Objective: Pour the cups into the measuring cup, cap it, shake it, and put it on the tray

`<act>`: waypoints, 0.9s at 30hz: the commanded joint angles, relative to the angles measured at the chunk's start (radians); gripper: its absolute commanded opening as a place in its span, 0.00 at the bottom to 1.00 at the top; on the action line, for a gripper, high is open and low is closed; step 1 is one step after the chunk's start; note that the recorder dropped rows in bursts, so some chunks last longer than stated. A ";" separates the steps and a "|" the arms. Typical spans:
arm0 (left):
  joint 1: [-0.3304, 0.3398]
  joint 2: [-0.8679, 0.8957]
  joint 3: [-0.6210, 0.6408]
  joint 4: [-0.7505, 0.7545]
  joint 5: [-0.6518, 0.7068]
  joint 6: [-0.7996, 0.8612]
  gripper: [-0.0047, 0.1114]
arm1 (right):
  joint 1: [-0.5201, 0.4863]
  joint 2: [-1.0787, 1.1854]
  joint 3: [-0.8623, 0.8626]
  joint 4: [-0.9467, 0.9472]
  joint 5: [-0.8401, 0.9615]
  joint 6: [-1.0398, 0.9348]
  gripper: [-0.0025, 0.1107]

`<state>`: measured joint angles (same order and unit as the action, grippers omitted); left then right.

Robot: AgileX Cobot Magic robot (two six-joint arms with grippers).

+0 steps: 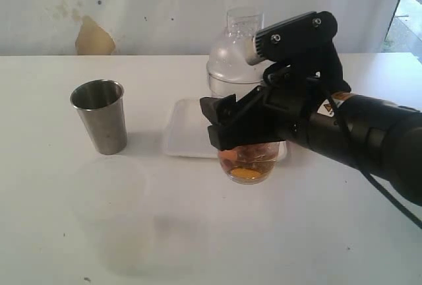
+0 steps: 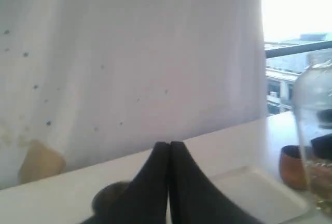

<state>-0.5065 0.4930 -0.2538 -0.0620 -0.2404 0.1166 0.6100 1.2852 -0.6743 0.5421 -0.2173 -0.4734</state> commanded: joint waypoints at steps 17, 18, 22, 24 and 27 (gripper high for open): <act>0.501 -0.461 0.254 0.011 0.369 -0.057 0.04 | -0.004 -0.015 -0.011 -0.003 -0.049 0.005 0.02; 0.515 -0.477 0.254 0.011 0.402 -0.057 0.04 | -0.004 -0.015 -0.011 -0.003 -0.049 0.005 0.02; 0.585 -0.493 0.254 0.018 0.475 -0.057 0.04 | -0.004 -0.015 -0.011 -0.003 -0.049 0.005 0.02; 0.608 -0.493 0.254 0.018 0.475 -0.057 0.04 | -0.004 -0.015 -0.011 -0.003 -0.049 0.005 0.02; 0.614 -0.493 0.254 0.018 0.473 -0.057 0.04 | -0.004 -0.015 -0.011 -0.003 -0.049 0.005 0.02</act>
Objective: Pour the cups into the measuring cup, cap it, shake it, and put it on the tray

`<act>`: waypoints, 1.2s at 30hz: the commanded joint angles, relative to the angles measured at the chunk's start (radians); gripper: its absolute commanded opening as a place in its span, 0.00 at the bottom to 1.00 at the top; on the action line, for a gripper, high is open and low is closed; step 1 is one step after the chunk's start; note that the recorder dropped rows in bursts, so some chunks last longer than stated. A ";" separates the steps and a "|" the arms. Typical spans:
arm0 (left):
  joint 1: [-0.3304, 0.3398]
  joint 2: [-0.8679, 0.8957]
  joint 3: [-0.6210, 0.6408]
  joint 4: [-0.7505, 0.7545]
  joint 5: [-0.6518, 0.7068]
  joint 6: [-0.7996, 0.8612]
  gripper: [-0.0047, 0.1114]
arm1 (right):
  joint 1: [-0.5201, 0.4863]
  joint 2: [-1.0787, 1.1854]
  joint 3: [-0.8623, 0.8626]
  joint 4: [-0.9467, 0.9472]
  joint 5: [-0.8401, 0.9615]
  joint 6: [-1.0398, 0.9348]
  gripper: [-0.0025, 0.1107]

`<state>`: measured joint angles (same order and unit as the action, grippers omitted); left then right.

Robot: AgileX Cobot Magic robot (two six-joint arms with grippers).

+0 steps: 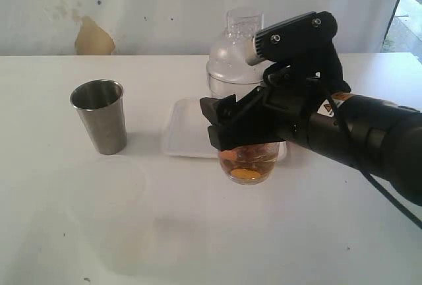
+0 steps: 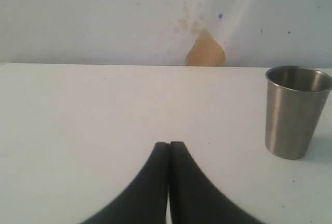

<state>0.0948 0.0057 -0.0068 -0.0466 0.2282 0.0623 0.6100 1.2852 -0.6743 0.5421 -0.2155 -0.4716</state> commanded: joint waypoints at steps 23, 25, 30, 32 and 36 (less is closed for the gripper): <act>0.013 -0.006 0.007 0.115 0.010 -0.128 0.04 | -0.004 -0.015 -0.011 -0.003 -0.051 0.003 0.02; 0.013 -0.006 0.007 0.115 0.010 -0.128 0.04 | -0.004 -0.015 -0.011 -0.003 -0.051 0.003 0.02; 0.013 -0.006 0.007 0.088 0.006 -0.140 0.04 | -0.004 -0.015 -0.011 -0.003 -0.051 0.003 0.02; 0.013 -0.006 0.007 0.088 0.006 -0.140 0.04 | -0.004 -0.015 -0.011 -0.003 -0.051 0.003 0.02; 0.013 -0.006 0.007 0.088 0.006 -0.140 0.04 | -0.004 -0.015 -0.011 -0.003 -0.051 0.003 0.02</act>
